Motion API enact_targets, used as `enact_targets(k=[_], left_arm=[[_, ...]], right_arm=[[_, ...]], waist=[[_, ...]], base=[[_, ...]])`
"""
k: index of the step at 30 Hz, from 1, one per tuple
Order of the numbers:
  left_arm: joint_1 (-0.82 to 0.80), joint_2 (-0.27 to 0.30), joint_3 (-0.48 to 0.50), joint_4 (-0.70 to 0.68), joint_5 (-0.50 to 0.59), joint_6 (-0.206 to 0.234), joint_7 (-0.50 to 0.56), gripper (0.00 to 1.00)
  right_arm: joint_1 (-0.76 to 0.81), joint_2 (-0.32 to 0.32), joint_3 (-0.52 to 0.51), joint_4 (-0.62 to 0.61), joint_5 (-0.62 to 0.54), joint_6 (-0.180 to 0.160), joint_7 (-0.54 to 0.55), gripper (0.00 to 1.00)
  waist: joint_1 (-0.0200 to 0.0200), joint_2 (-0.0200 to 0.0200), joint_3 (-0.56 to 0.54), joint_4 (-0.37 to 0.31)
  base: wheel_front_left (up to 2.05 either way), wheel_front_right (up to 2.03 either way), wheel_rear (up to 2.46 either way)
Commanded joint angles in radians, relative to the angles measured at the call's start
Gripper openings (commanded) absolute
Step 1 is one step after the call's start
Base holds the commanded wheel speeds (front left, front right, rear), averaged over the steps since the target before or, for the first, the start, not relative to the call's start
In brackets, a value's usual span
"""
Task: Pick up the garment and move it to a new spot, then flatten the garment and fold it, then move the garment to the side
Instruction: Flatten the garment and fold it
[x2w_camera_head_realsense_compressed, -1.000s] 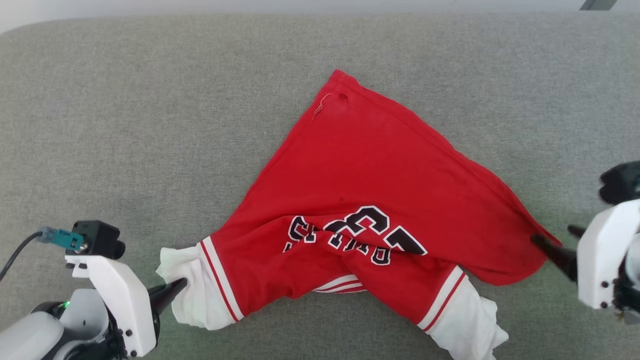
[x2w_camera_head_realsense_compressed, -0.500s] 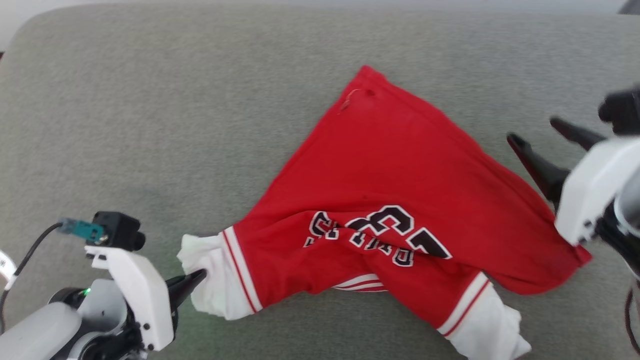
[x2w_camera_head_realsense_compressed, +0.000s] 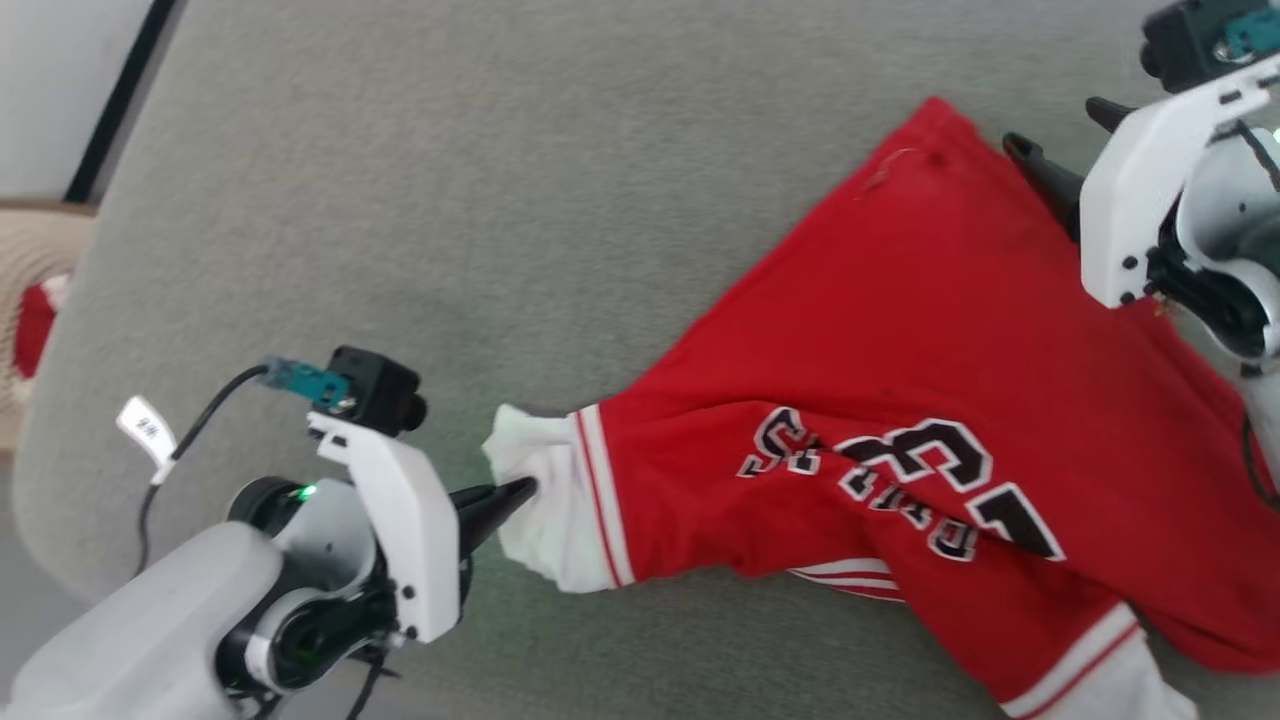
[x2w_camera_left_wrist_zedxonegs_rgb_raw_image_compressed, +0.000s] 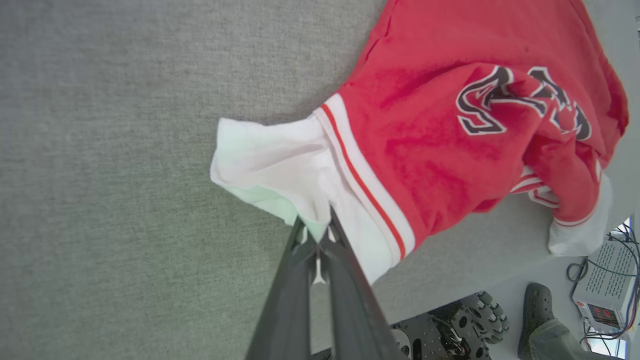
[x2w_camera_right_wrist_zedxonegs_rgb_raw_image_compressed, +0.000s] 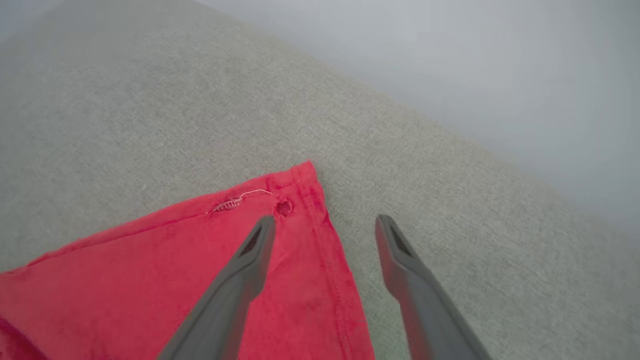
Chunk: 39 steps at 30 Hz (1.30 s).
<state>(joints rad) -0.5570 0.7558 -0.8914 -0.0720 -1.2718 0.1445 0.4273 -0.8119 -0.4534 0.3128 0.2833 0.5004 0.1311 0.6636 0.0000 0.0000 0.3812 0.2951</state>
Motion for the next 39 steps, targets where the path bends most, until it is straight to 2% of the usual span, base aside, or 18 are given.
enact_targets(k=[1,9,13,16,20,21,22,29,39], left_arm=[[-0.024,-0.022,-0.005,0.014,0.011,-0.016,0.004,0.00],[-0.069,-0.089,-0.026,0.078,0.023,-0.062,0.007,0.00],[-0.081,-0.114,-0.029,0.109,0.022,-0.082,0.000,0.00],[-0.080,-0.121,-0.029,0.126,0.017,-0.092,-0.004,0.00],[-0.081,-0.125,-0.026,0.143,0.011,-0.097,-0.005,0.00],[-0.083,-0.125,-0.024,0.148,0.011,-0.099,-0.006,0.00],[-0.085,-0.123,-0.021,0.152,0.008,-0.099,-0.005,0.00],[-0.121,-0.082,0.011,0.166,0.007,-0.098,0.002,0.00],[-0.247,0.067,0.063,0.138,0.058,-0.052,0.090,0.00]], right_arm=[[-0.043,-0.007,0.017,0.065,0.010,-0.001,-0.006,1.00],[-0.172,-0.029,0.117,0.319,0.025,-0.001,0.040,1.00],[-0.177,-0.019,0.202,0.441,0.052,-0.001,0.137,1.00],[-0.152,-0.015,0.272,0.521,0.077,0.000,0.254,1.00],[-0.122,-0.009,0.355,0.548,0.118,0.005,0.379,1.00],[-0.124,-0.014,0.370,0.538,0.126,0.005,0.388,0.04],[-0.129,-0.020,0.383,0.526,0.136,0.006,0.395,0.00],[-0.209,-0.067,0.374,0.432,0.199,0.002,0.266,0.00],[-0.246,-0.144,0.389,0.252,0.283,-0.001,0.075,0.00]], waist=[[0.0000,0.0000,0.036,0.057],[0.0000,0.0000,0.081,0.137],[0.0000,0.0000,0.096,0.162],[0.0000,0.0000,0.100,0.168],[0.0000,0.0000,0.097,0.165],[0.0000,0.0000,0.096,0.162],[0.0000,0.0000,0.095,0.158],[0.0000,0.0000,0.068,0.109],[0.0000,0.0000,-0.022,-0.003]], base=[[0.00,0.00,0.00],[0.00,0.00,0.00],[0.00,0.00,0.00],[0.00,0.00,0.00],[0.00,0.00,0.00],[0.00,0.00,0.00],[0.00,0.00,0.00],[0.00,0.00,0.00],[0.00,0.00,0.00]])
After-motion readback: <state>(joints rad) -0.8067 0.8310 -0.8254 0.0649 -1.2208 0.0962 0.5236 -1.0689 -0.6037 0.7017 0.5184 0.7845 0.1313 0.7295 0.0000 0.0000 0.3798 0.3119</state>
